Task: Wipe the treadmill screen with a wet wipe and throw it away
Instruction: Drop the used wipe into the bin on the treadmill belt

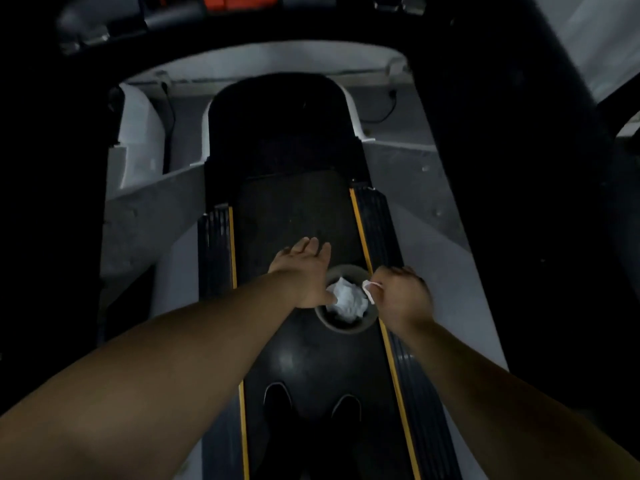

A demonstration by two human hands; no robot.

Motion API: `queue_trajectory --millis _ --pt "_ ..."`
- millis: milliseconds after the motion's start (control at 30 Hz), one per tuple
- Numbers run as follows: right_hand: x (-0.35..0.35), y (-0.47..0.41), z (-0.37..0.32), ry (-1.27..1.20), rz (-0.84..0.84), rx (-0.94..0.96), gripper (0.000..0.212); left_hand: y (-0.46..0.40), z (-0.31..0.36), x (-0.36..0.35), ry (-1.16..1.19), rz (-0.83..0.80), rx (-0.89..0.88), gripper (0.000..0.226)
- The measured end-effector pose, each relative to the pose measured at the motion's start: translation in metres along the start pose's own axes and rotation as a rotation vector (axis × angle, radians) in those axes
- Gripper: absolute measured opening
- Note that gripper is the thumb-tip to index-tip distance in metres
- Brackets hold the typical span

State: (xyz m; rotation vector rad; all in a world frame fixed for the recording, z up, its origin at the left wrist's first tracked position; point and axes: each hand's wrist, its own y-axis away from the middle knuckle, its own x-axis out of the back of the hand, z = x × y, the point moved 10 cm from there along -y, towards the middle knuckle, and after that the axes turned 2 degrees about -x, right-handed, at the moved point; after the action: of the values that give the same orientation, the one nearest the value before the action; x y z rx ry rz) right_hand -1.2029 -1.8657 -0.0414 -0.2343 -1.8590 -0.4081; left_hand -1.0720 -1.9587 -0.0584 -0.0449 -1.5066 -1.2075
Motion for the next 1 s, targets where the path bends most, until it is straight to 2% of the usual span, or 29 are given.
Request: queue_trajectory --millis 100,233,500,833,1000 --pt "-0.039 0.002 0.011 -0.060 -0.041 -0.021 0.049 -0.022 -0.005 -0.033 0.029 -0.029 -0.010 0.116" --pt "-0.091 -0.003 0.022 -0.056 -0.129 -0.074 0.031 -0.050 -0.011 -0.069 0.053 -0.044 -0.025 0.113" --pt "-0.188 -0.014 0.043 -0.117 -0.193 -0.126 0.030 -0.117 -0.027 -0.151 0.110 -0.076 -0.031 0.113" --pt "-0.274 -0.037 0.076 -0.106 -0.198 -0.164 0.026 -0.200 -0.043 -0.234 0.043 -0.042 -0.053 0.108" --pt "-0.311 -0.051 0.090 -0.070 -0.198 -0.153 0.022 -0.229 -0.042 -0.262 0.031 -0.059 -0.055 0.116"
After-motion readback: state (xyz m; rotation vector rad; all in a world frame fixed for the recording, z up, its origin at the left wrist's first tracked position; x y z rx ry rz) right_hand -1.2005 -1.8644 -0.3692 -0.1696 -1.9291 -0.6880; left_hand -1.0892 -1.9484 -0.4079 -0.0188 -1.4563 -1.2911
